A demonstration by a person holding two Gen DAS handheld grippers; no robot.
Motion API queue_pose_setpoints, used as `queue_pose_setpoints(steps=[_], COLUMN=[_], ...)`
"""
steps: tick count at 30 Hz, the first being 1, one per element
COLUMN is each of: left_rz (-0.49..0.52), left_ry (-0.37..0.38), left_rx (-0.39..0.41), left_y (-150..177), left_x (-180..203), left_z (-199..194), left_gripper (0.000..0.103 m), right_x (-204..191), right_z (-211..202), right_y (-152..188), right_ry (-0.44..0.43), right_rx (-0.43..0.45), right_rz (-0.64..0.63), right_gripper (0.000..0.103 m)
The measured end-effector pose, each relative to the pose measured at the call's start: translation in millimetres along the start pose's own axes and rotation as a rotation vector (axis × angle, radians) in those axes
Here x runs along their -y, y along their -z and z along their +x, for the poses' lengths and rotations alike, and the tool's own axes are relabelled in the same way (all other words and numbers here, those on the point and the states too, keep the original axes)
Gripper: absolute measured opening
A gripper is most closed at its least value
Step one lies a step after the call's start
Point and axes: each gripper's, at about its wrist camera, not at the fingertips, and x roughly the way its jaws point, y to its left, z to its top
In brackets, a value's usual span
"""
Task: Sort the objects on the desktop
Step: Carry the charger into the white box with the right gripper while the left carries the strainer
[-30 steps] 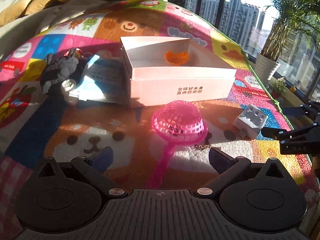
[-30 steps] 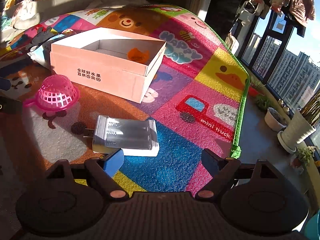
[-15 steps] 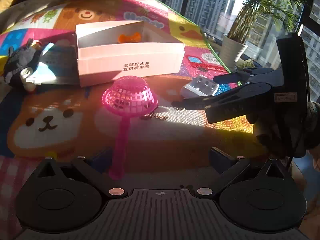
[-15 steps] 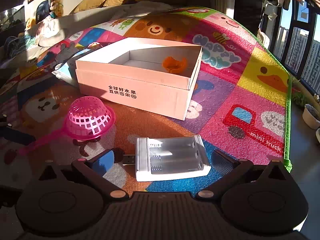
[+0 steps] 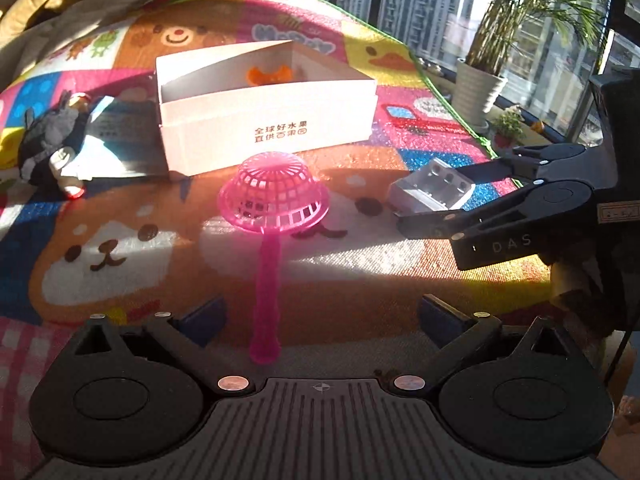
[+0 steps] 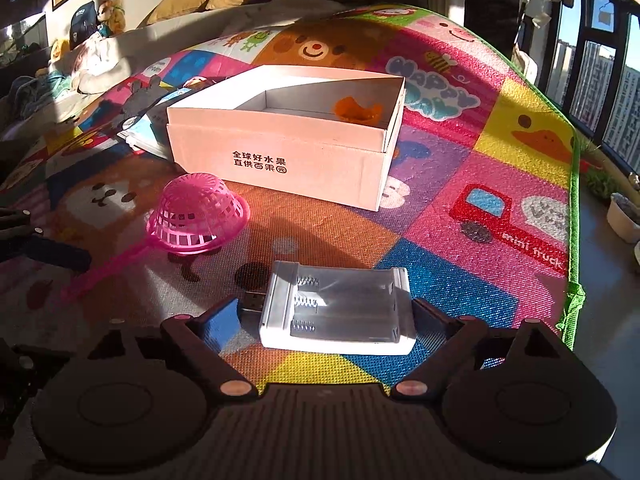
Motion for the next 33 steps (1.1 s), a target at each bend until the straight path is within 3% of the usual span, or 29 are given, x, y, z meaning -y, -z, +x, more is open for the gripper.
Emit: queue_pose_setpoints(steps=[4, 8, 14, 20, 24, 33], left_rz=[-0.062, -0.117, -0.092, -0.054, -0.043, -0.087], left_ry=[-0.074, -0.111, -0.131, -0.176, -0.187, -0.169], left_rx=[0.016, 0.055, 0.036, 0.038, 0.048, 0.033], left_y=[-15, -40, -60, -59, -59, -36], left_x=[-11, -19, -10, -5, -6, -18], left_z=[14, 33, 58, 66, 62, 32], left_gripper=[0.103, 0.103, 0.103, 0.102, 0.088, 0.088], right_x=[-1, 1, 0, -1, -1, -1], right_z=[-9, -4, -3, -3, -3, -3], right_y=[11, 9, 9, 10, 9, 9], right_ry=[0.007, 0.0, -0.006, -0.006, -0.005, 0.004], right_rx=[0.018, 0.006, 0.008, 0.007, 0.005, 0.007], right_rz=[0.019, 0.035, 0.037, 0.037, 0.035, 0.036], right_gripper=[0.092, 0.1, 0.101, 0.102, 0.103, 0.102])
